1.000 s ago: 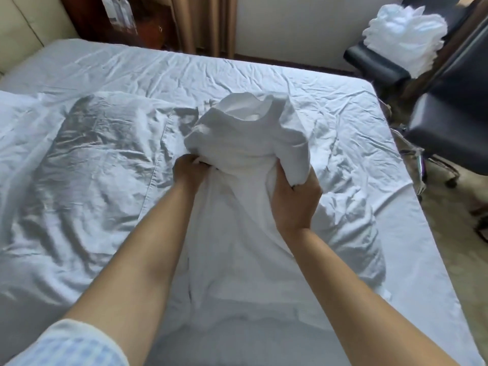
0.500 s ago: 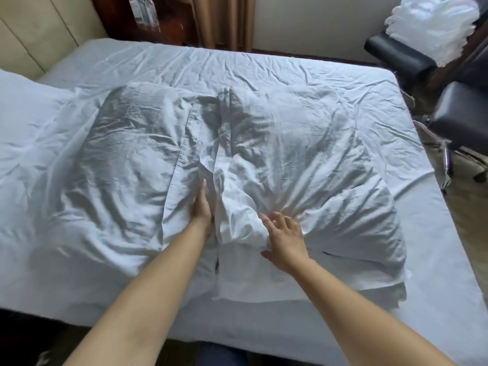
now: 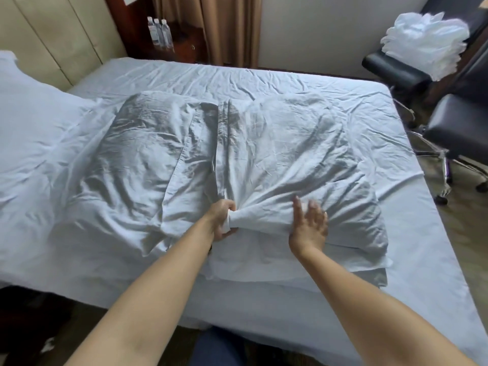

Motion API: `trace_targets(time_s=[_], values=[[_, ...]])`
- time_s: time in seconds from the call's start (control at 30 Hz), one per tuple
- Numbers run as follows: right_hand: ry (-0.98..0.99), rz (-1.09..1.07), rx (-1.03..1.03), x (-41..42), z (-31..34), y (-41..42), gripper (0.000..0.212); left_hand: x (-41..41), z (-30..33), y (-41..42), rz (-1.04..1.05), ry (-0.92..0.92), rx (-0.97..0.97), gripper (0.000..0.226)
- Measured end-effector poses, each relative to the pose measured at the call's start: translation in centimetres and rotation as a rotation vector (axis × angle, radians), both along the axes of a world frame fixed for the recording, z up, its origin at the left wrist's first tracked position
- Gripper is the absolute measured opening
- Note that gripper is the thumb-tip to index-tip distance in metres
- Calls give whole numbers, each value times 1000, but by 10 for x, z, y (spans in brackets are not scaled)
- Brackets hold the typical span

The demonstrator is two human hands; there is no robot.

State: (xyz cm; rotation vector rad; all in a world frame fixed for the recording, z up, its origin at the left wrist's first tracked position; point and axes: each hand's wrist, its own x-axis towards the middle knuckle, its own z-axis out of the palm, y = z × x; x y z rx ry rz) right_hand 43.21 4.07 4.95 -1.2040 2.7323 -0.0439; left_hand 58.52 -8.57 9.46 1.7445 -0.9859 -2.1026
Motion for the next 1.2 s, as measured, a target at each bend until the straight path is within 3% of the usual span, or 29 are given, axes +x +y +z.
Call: trace_targets(time_s=[0.13, 0.23, 0.3, 0.37, 0.47, 0.53, 0.63, 0.7, 0.77, 0.87, 1.0, 1.2], values=[[81, -46, -165, -23, 24, -4, 27, 7, 8, 8, -3, 92, 74, 13], [-33, -7, -399, -9, 46, -7, 20, 16, -2, 13, 33, 169, 92, 11], [-136, 82, -386, 7, 42, -6, 19, 23, -12, 22, 22, 37, 16, 12], [-179, 181, -277, 15, 24, 0, 31, 28, -27, 31, 57, -149, -108, 31], [-156, 253, 20, 10, -3, 10, 82, 32, -46, 35, 90, -286, -161, 67], [-135, 262, 118, 5, -18, 15, 106, 31, -52, 32, 72, -306, -132, 70], [-117, 187, 139, -6, -41, 7, 111, 30, -56, 25, 67, -247, -38, 54], [-46, 131, 93, -13, -53, -4, 101, 30, -57, 23, 60, -180, 6, 43], [128, 165, -48, -17, -58, -17, 73, 30, -59, 21, 98, -98, 38, 36], [151, 184, -104, -19, -48, -20, 42, 22, -58, 20, 169, -78, -10, 42], [153, 133, -100, -26, -2, -20, 38, 8, -59, 13, 77, -233, -296, 57], [115, 182, -308, -40, 76, -5, 26, -23, -36, -1, 9, -366, -619, 53]])
